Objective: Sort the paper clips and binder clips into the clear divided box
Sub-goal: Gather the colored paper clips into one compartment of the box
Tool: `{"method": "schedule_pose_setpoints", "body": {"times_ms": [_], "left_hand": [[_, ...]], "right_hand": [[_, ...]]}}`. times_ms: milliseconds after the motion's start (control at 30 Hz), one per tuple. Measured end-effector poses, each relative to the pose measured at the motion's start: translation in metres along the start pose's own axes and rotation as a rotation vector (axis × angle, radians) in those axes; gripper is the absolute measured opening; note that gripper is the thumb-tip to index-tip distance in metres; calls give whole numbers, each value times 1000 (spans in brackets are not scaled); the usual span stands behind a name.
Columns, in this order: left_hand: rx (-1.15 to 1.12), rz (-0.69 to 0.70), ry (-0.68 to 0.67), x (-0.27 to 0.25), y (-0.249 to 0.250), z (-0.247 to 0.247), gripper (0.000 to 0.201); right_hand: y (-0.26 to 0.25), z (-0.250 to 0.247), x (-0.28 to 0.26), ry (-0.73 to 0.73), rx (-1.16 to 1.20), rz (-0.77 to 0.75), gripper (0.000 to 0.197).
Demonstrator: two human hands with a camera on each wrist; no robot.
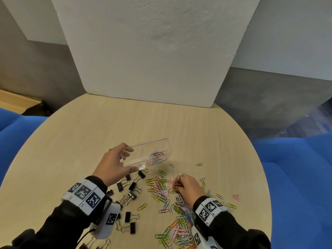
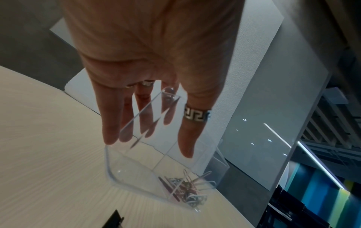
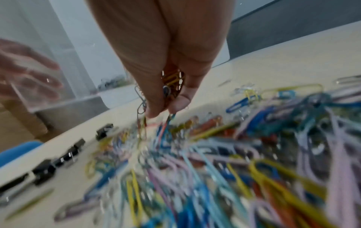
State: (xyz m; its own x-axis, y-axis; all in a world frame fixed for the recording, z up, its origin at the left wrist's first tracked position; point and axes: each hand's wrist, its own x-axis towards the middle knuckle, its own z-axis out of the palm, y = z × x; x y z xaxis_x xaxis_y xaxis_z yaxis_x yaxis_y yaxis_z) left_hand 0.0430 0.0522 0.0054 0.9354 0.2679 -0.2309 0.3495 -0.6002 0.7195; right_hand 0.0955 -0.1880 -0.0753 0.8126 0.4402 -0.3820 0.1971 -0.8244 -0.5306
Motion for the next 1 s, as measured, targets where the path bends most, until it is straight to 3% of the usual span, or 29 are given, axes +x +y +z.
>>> {"method": "schedule_pose_setpoints", "body": {"times_ms": [167, 267, 367, 533, 867, 1000], "left_hand": [[-12, -31, -53, -1, 3, -4, 46], [-7, -39, -88, -1, 5, -6, 46], [20, -22, -132, -3, 10, -4, 46], [27, 10, -195, -4, 21, -1, 47], [-18, 40, -203, -4, 30, 0, 46], [-46, 39, -163, -6, 32, 7, 45]], "right_hand": [[-16, -39, -13, 132, 180, -39, 8], [-36, -74, -18, 277, 296, -124, 9], [-60, -97, -18, 322, 289, -255, 9], [-81, -94, -9, 164, 120, -375, 10], [-82, -120, -11, -36, -90, -322, 43], [-77, -116, -3, -71, -661, -349, 57]]}}
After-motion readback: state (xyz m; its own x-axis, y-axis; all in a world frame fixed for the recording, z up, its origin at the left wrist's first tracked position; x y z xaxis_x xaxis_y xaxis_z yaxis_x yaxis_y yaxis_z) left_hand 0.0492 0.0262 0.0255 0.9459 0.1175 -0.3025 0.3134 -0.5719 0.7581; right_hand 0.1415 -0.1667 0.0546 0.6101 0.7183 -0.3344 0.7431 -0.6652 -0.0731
